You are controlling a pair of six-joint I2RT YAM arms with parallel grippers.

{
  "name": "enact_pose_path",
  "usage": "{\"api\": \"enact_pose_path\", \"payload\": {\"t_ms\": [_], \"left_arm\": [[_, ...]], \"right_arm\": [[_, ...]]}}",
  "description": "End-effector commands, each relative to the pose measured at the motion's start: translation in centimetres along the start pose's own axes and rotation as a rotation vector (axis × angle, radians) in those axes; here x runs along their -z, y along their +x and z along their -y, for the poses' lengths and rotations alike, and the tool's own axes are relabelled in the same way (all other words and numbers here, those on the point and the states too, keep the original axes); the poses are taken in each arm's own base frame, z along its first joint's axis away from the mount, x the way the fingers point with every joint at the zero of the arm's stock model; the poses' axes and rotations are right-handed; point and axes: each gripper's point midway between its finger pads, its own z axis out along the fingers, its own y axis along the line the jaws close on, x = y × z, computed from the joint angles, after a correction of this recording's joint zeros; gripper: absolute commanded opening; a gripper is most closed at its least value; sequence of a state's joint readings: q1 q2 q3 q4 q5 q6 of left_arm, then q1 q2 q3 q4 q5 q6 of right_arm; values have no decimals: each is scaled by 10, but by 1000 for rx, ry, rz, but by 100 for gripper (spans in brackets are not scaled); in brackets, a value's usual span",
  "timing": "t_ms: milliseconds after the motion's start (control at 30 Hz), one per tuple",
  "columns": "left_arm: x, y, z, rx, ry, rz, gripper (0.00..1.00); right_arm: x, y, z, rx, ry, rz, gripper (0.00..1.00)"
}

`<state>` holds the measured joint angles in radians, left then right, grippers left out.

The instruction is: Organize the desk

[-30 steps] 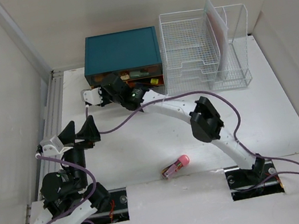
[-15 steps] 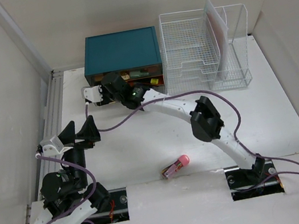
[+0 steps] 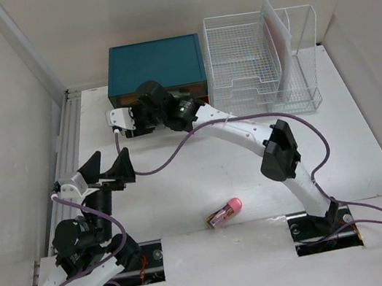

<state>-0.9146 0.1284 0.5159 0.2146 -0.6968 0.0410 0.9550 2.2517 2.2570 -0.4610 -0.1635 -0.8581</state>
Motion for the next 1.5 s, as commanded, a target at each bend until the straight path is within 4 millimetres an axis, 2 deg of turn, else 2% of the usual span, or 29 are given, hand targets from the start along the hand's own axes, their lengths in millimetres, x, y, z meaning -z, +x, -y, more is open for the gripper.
{"api": "enact_pose_path", "payload": {"t_ms": [0,100,167,200,267,367,467,567,633,733,767,800,867,933,1100,1133,1467], "left_arm": [[4,-6,19,-35,130,16,81],[7,-3,35,-53,230,9,84],[11,-4,50,-64,318,9,85],[12,-1,55,-78,348,2,90],[14,4,66,-97,410,-13,93],[13,10,69,-108,420,-31,98],[10,8,67,-109,398,-31,99],[11,10,66,-109,398,-31,99],[11,5,61,-99,376,-15,99],[10,9,60,-104,367,-22,99],[11,6,59,-108,367,-13,99],[11,6,59,-108,367,-13,99],[10,4,57,-103,358,-5,99],[10,4,57,-103,358,-5,99],[10,4,56,-103,349,-5,99],[10,4,56,-103,349,-5,99],[10,9,56,-108,349,-13,99]], "right_arm": [[24,-25,-36,-46,-207,101,49],[24,-10,-59,-38,-300,63,43],[17,2,-73,-35,-345,38,35],[17,2,-73,-35,-345,37,31],[14,14,-86,-48,-377,9,22],[2,29,-88,-66,-344,-24,14],[-8,35,-79,-80,-268,-38,7],[-18,43,-72,-101,-210,-63,5],[-23,48,-66,-123,-166,-84,5],[-34,54,-58,-139,-103,-94,3],[-37,62,-53,-135,-66,-123,3],[-38,59,-43,-144,-19,-116,3],[-45,75,-37,-149,52,-169,3],[-48,78,-24,-153,127,-176,3],[-43,93,0,-170,293,-242,3],[-45,99,-2,-180,302,-259,3],[-35,104,28,-208,492,-291,3]]}}
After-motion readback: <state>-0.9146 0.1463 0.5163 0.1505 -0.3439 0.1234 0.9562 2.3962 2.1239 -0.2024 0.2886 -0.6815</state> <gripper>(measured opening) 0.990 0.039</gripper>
